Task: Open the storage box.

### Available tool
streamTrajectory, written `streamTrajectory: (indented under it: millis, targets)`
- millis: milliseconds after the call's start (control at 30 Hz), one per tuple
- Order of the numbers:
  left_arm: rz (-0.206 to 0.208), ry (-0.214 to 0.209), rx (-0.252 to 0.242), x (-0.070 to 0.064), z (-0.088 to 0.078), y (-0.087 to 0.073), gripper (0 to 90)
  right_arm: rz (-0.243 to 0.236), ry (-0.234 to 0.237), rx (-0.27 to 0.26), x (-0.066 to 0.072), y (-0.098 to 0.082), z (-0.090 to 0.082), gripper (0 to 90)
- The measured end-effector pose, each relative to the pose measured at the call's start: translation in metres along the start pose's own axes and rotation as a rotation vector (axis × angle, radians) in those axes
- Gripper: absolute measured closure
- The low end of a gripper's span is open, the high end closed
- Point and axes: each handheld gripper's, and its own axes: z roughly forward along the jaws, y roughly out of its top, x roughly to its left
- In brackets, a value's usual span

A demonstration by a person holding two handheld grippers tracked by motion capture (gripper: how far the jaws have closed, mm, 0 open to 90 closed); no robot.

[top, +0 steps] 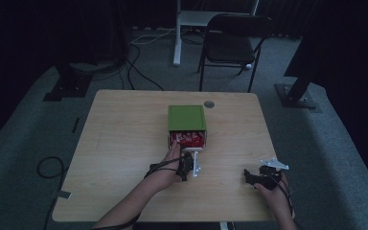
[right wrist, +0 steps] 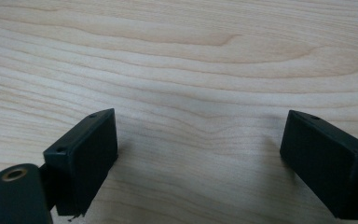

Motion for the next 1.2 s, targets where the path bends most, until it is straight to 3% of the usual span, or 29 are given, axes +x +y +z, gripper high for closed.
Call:
streamTrajectory:
  millis: [133, 400, 567, 667, 733, 900, 1100, 1200]
  targets:
    - [0.048, 0.018, 0.020, 0.0000, 0.0011, 0.0017, 16.6, 0.000, 0.000, 0.000, 0.0000, 0.0000, 0.0000, 10.4]
    - [0.136, 0.142, 0.020, -0.0039, 0.0032, 0.0001, 36.3, 0.000, 0.001, 0.001, 0.0003, -0.0002, -0.0003, 10.5]
    - [0.133, 0.229, 0.003, -0.0053, 0.0038, -0.0009, 57.4, 0.000, 0.000, 0.000, 0.0003, -0.0002, -0.0003, 10.5]
    - [0.148, 0.274, 0.006, -0.0080, 0.0051, -0.0011, 64.4, 0.000, 0.000, 0.000, 0.0003, -0.0002, -0.0003, 10.5]
    - [0.134, 0.294, 0.008, -0.0071, 0.0047, -0.0002, 70.9, 0.000, 0.000, 0.000, 0.0003, -0.0002, -0.0003, 10.5]
    - [0.133, 0.306, 0.015, -0.0086, 0.0049, 0.0004, 72.8, 0.000, 0.000, 0.000, 0.0004, -0.0002, -0.0003, 10.5]
    - [0.092, 0.268, 0.016, -0.0041, 0.0026, 0.0016, 73.2, 0.000, 0.000, 0.000, 0.0003, -0.0002, -0.0003, 10.5]
    - [0.092, 0.260, 0.016, -0.0030, 0.0012, 0.0017, 73.4, 0.000, 0.000, 0.000, 0.0003, -0.0002, -0.0003, 10.5]
